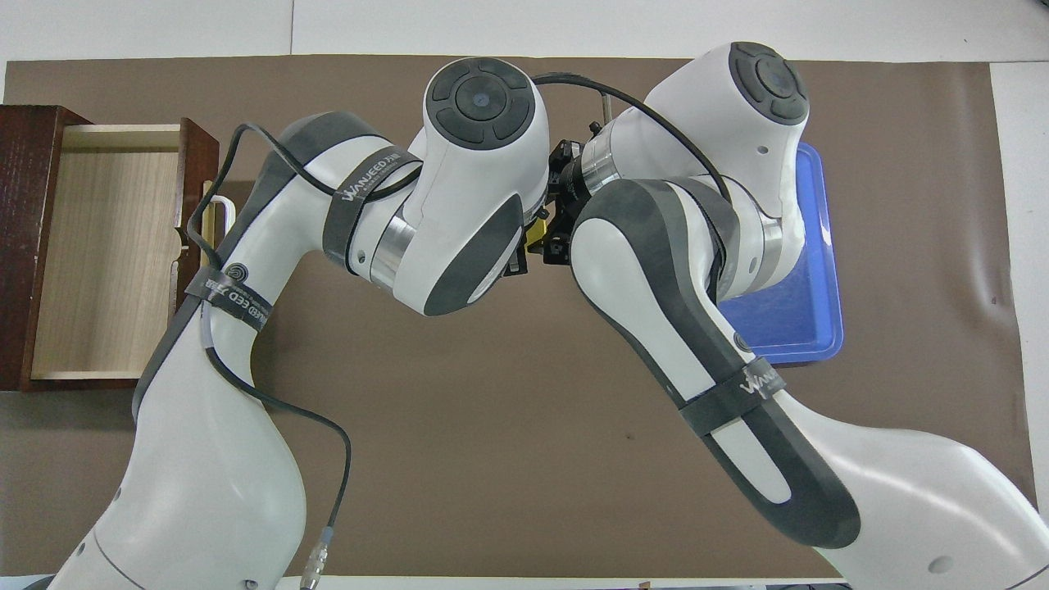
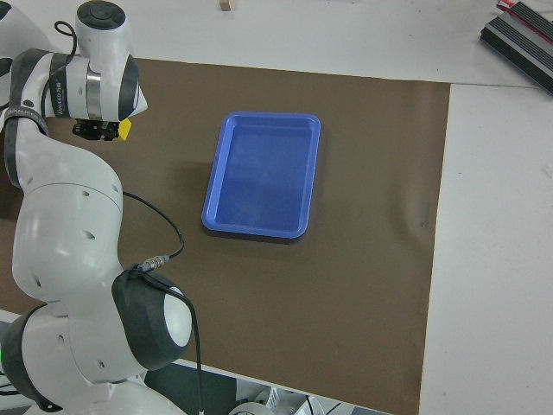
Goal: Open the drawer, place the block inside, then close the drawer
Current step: 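Grasp the yellow cube with the left gripper from the right gripper, then carry the cube into the drawer with the left gripper while the right gripper withdraws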
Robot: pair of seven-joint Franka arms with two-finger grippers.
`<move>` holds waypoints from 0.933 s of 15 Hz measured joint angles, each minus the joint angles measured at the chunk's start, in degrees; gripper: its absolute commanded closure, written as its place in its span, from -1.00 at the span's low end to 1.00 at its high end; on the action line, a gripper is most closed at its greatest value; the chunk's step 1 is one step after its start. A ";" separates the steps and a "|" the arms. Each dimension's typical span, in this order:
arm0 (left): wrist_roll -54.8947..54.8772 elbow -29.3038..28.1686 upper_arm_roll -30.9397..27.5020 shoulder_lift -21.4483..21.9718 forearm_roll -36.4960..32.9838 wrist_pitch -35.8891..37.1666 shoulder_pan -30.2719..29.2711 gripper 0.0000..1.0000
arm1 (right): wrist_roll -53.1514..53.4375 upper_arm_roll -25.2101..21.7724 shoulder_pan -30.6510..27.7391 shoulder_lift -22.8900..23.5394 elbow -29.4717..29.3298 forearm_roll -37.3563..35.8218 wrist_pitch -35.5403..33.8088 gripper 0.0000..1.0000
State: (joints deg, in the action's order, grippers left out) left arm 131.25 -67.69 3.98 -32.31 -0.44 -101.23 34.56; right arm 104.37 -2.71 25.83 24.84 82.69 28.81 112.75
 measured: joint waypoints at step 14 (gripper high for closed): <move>-5.70 0.59 -0.84 1.21 0.00 2.15 -0.99 1.00 | 0.41 -0.44 -2.71 -0.49 -0.17 0.07 -0.22 -0.65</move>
State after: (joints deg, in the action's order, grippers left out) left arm 125.55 -67.10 3.14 -31.10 -0.44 -99.08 33.57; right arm 104.77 -3.14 23.11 24.34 82.53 28.88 112.53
